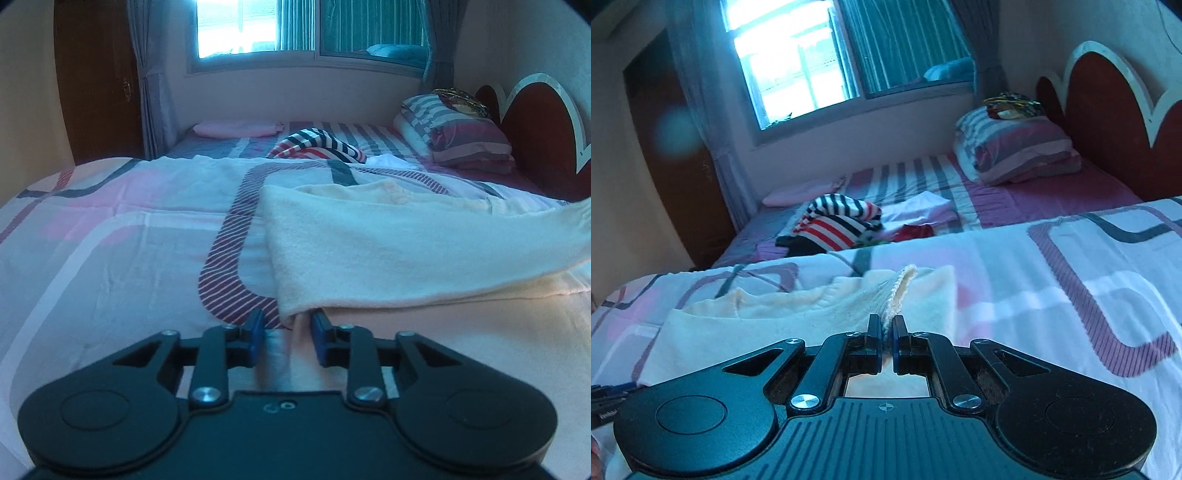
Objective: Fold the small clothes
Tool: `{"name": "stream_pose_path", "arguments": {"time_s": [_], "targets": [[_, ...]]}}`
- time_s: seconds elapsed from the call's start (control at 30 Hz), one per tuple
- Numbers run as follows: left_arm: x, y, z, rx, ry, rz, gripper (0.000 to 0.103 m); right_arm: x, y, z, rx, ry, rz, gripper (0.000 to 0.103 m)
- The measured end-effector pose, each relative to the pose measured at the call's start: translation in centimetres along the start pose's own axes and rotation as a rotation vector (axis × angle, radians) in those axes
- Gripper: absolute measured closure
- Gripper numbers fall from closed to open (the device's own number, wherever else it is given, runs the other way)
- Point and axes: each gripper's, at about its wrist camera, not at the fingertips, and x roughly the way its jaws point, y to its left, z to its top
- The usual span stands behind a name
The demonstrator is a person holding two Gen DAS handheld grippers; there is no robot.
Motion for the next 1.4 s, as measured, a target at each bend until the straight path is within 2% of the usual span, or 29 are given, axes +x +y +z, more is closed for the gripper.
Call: {"name": "stream_pose_path", "arguments": {"time_s": [0.13,0.47,0.5,0.57,0.63,0.67,0.7,0.73,0.83,0.93,1.0,1.07,1.1,1.17,1.2,1.3,1.37,1.4], "targets": [[0.1,0.2,0.2,-0.010,0.006,-0.020,0.084,-0.1,-0.7,-0.5,0.003,0.020,0.000,0.099],[0.4,0.4,0.3,-0.026,0.023,-0.033,0.085,1.0,-1.7,-2.4,0.014,0.075,-0.010,0.099],[0.4,0.4,0.3,-0.026,0.027,-0.035,0.083,1.4,-1.8,-2.5,0.017,0.083,-0.014,0.099],[0.5,0.7,0.5,-0.023,0.035,-0.030,0.074,2.0,-2.2,-3.0,0.016,0.103,-0.025,0.098],[-0.3,1.1,0.8,-0.034,0.019,0.014,0.040,1.6,-2.7,-3.1,0.042,0.079,-0.030,0.091],[-1.3,1.4,0.8,-0.040,-0.032,0.019,0.037,0.8,-2.7,-3.0,0.053,0.048,-0.059,0.078],[-2.2,1.4,0.8,-0.037,-0.083,0.004,0.037,-0.1,-2.6,-2.8,0.053,0.006,-0.086,0.075],[-2.7,1.2,1.2,-0.031,-0.110,-0.007,0.039,-0.7,-2.5,-2.7,0.046,-0.024,-0.064,0.075],[-2.2,-1.1,2.5,0.015,-0.131,-0.080,0.046,-0.4,-0.9,-2.0,-0.014,-0.023,-0.018,0.075],[0.7,-3.3,2.9,0.042,-0.065,-0.116,0.042,2.1,0.9,-2.1,-0.086,0.040,-0.013,0.075],[3.1,-3.8,2.6,0.032,0.006,-0.110,0.038,4.2,0.7,-2.7,-0.111,0.116,-0.102,0.077],[3.1,-4.5,3.7,0.087,0.004,-0.102,0.035,4.3,0.4,-2.5,-0.115,0.110,-0.114,0.078],[2.9,-4.5,4.2,0.093,-0.022,-0.108,0.034,4.1,0.7,-2.3,-0.127,0.101,-0.120,0.078],[3.0,-4.2,5.5,0.090,-0.075,-0.135,0.032,3.5,1.3,-1.7,-0.139,0.031,-0.082,0.078],[3.6,-4.2,6.3,0.082,-0.076,-0.139,0.032,3.7,1.5,-1.5,-0.129,0.018,-0.055,0.078],[6.3,-3.8,8.3,0.055,-0.054,-0.129,0.030,6.0,2.9,-0.8,-0.144,0.044,-0.013,0.078],[9.2,-2.8,8.5,0.031,0.023,-0.091,0.031,8.0,3.6,-1.1,-0.197,0.078,-0.003,0.078],[10.5,-1.9,8.1,0.013,0.049,-0.081,0.026,8.9,3.5,-1.3,-0.214,0.094,-0.036,0.078]]}}
